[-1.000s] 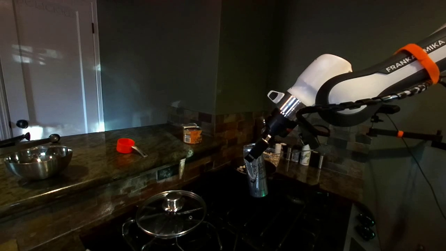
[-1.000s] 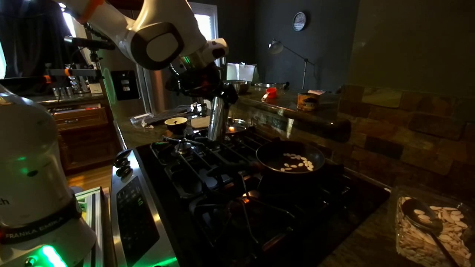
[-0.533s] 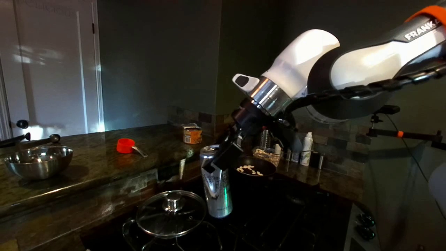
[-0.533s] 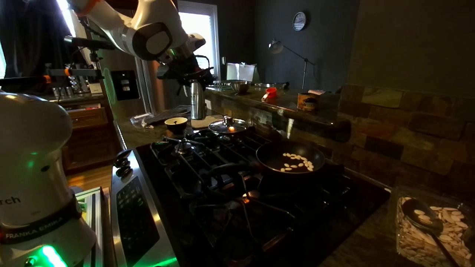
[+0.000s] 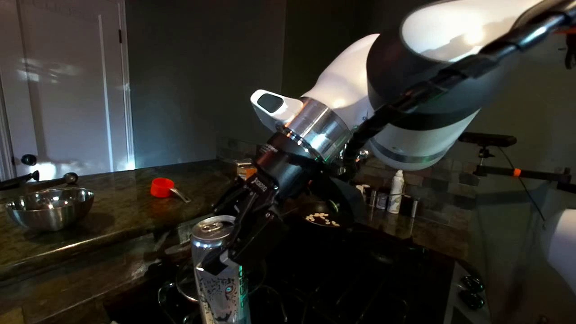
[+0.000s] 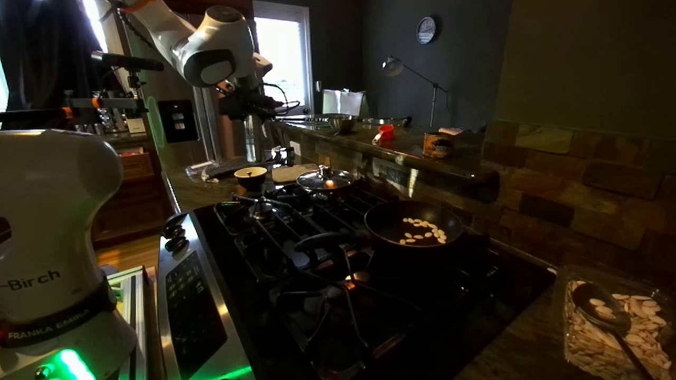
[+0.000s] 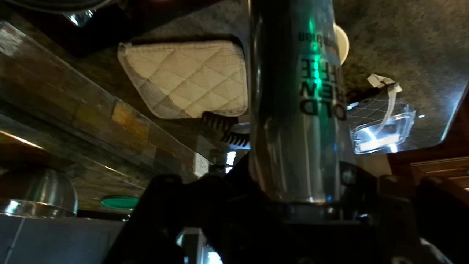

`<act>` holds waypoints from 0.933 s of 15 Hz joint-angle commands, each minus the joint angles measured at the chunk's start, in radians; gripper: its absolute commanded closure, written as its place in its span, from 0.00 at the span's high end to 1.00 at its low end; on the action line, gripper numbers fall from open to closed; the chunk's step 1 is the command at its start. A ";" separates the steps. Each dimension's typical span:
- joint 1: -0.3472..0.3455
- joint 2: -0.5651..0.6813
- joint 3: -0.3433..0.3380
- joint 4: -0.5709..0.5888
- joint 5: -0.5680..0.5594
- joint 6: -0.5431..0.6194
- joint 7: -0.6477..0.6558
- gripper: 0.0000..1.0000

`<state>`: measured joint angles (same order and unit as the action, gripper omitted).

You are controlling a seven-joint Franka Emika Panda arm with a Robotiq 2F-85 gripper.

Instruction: Move the silver can to the left side of the countertop.

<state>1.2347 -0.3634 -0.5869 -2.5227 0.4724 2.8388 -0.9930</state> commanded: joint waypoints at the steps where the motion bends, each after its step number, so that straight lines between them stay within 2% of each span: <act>1: 0.181 -0.062 -0.184 0.023 0.112 -0.073 -0.265 0.23; 2: 0.215 -0.076 -0.228 0.026 0.136 -0.095 -0.333 0.23; 3: 0.138 -0.027 -0.142 0.016 0.076 -0.043 -0.202 0.23; 4: 0.153 -0.032 -0.164 0.015 0.083 -0.049 -0.224 0.48; 7: 0.146 -0.030 -0.157 0.014 0.082 -0.049 -0.221 0.48; 8: 0.146 -0.029 -0.155 0.014 0.082 -0.049 -0.220 0.23; 9: 0.176 -0.028 -0.177 0.021 0.099 -0.067 -0.251 0.23; 11: 0.295 -0.062 -0.265 0.033 0.176 -0.105 -0.390 0.23; 14: 0.429 -0.058 -0.358 0.051 0.250 -0.171 -0.523 0.23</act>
<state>1.5291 -0.4061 -0.8441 -2.4993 0.6364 2.7392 -1.3765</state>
